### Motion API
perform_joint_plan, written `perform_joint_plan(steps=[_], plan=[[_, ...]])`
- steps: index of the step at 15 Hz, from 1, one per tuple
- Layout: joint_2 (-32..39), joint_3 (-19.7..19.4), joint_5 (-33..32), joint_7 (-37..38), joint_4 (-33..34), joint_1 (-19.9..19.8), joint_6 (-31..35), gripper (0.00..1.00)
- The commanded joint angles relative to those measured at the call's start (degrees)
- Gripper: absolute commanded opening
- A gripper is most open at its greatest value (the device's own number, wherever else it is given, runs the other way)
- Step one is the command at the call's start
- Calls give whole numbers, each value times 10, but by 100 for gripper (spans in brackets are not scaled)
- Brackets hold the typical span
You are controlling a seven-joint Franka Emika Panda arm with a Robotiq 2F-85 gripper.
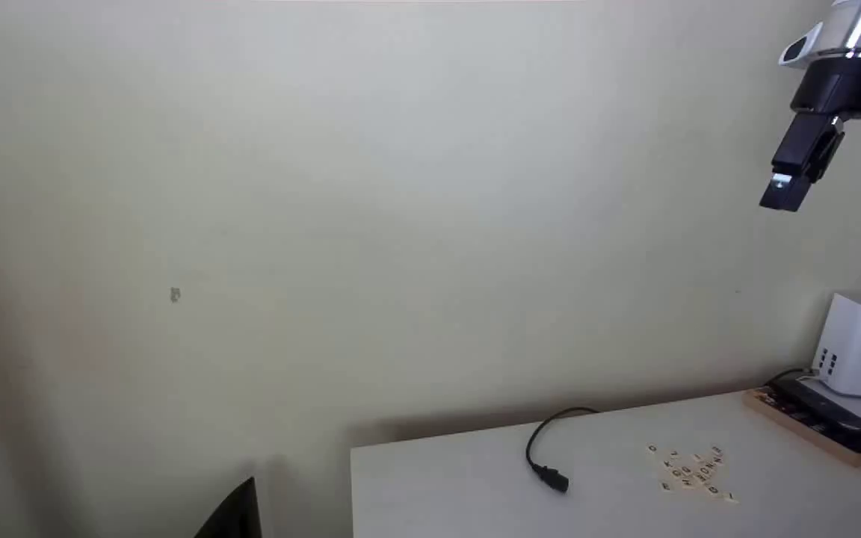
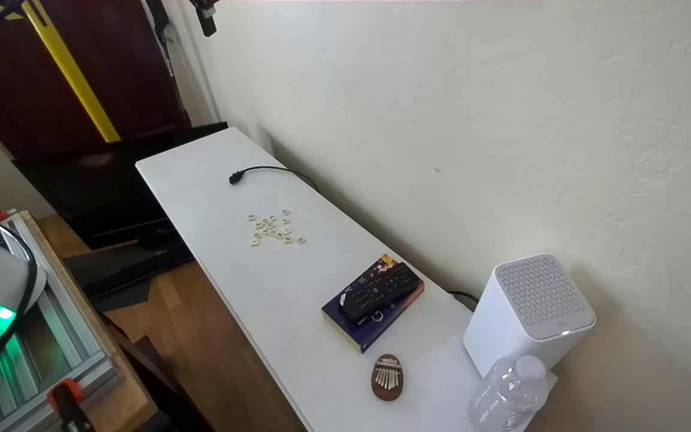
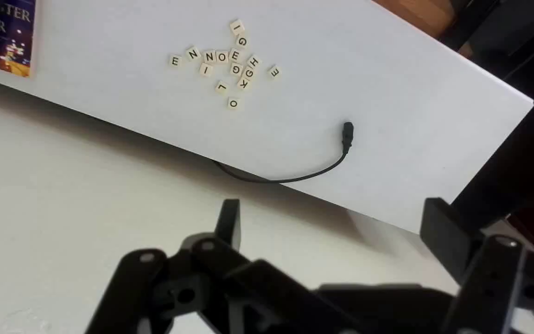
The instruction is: Align 3 letters in a straight line
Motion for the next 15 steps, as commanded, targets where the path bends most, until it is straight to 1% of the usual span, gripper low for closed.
perform_joint_plan(steps=[1,5,6,10,15], plan=[[1,10,6,-4,1,-11,-2,100],[1,10,6,-4,1,-11,-2,100],[17,13,10,-9,2,-3,5,100],[65,51,3,-2,-14,14,52,100],[148,90,-6,28,-21,11,123,100]])
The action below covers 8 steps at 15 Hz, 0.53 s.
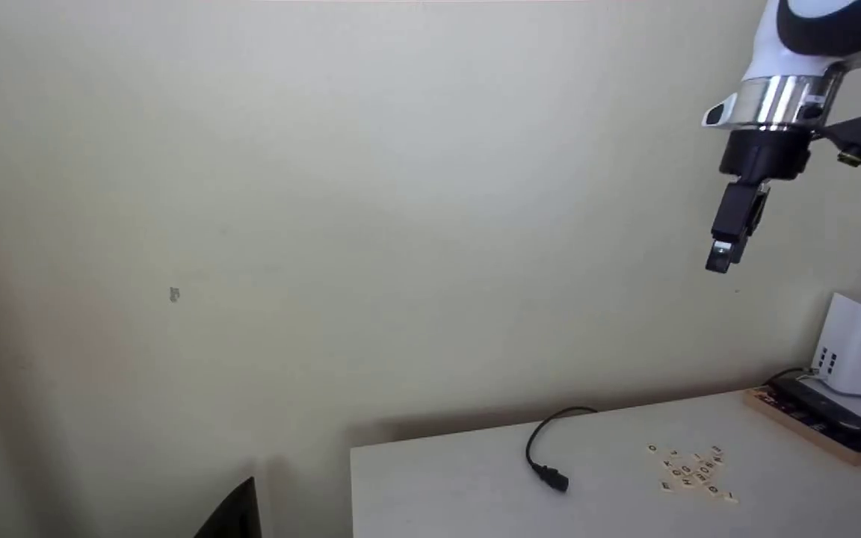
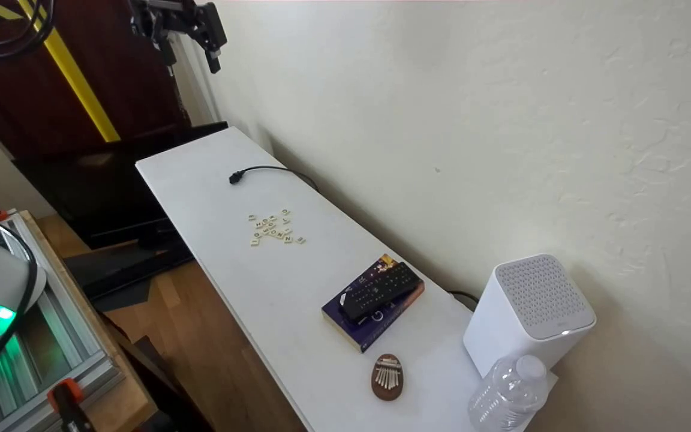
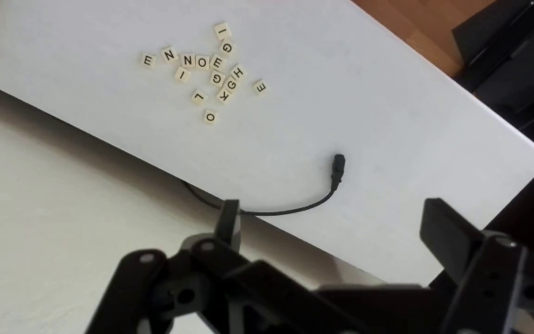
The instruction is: Align 3 letters in a straight line
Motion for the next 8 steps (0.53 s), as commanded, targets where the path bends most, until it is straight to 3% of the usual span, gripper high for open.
perform_joint_plan(steps=[1,5,8], plan=[[68,16,2,22,3,-4,55,100],[137,27,9,52,6,-10,112,100],[179,28,56,25,15,-9,127,100]])
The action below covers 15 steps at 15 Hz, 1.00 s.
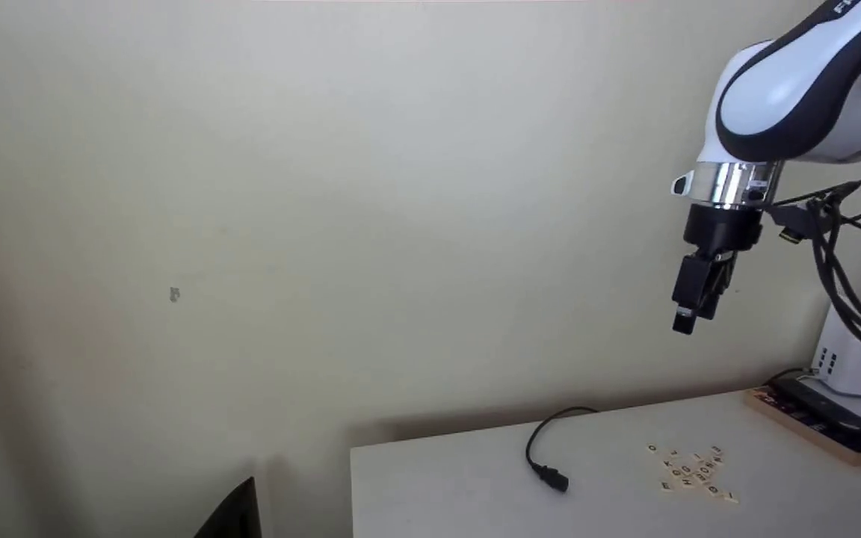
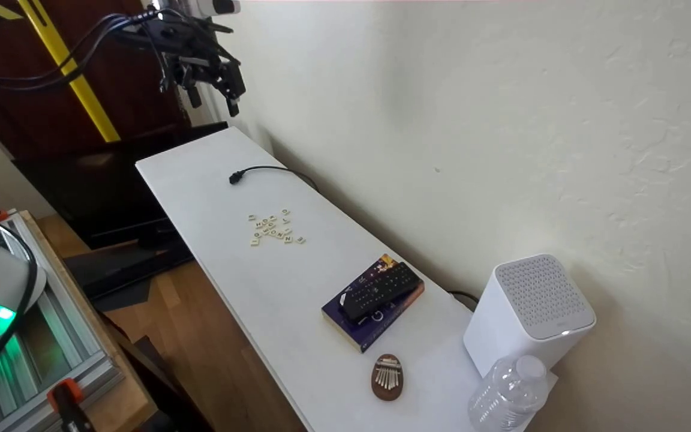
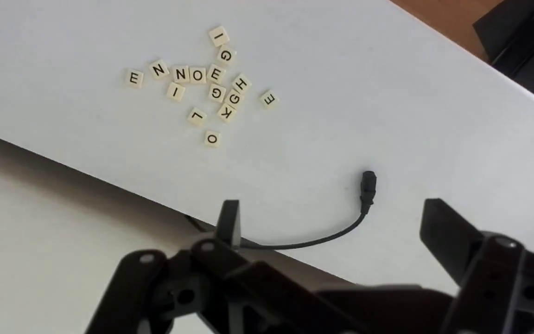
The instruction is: Align 3 letters in a straight line
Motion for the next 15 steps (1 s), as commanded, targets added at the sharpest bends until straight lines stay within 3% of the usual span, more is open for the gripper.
perform_joint_plan(steps=[1,2,4,8,15], plan=[[48,11,87,-90,24,-4,-22,100],[26,17,36,-26,4,-14,0,100],[42,22,66,-65,10,-16,-5,100],[46,23,69,-72,15,-16,-7,100],[116,41,111,2,9,-30,111,100]])
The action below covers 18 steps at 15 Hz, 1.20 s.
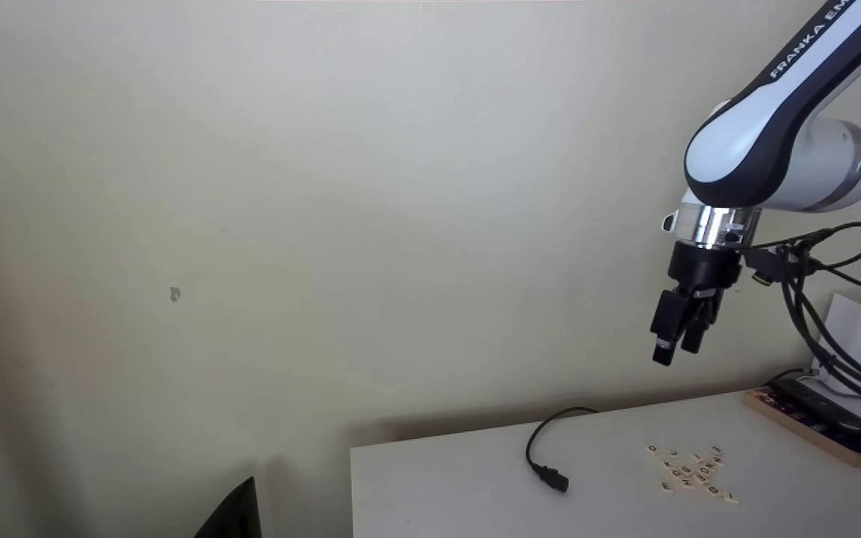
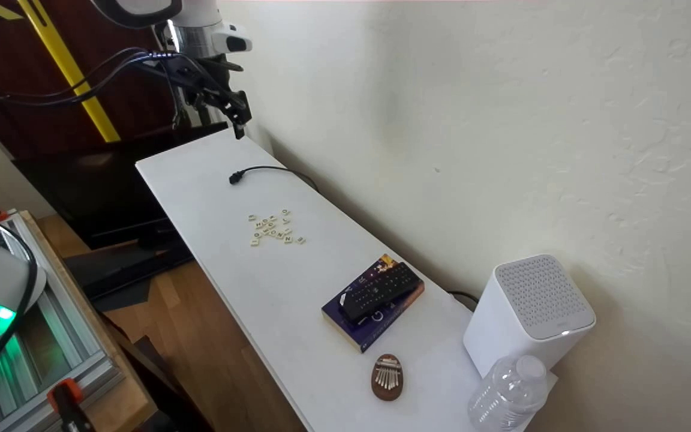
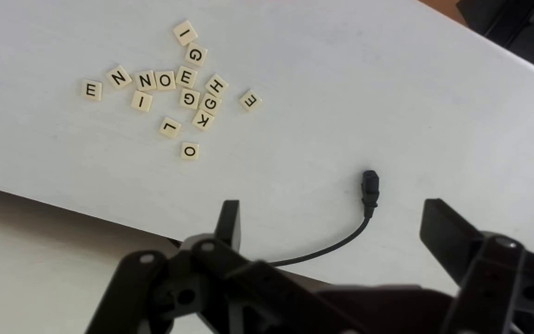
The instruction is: Align 3 letters in a straight line
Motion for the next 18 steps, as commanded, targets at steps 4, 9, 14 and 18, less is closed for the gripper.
perform_joint_plan(steps=[4,9,14,18], plan=[[77,43,73,-5,2,-41,87,100],[140,83,98,-30,11,-88,115,100],[198,109,79,-15,24,-131,152,100],[248,116,58,2,40,-150,189,100]])
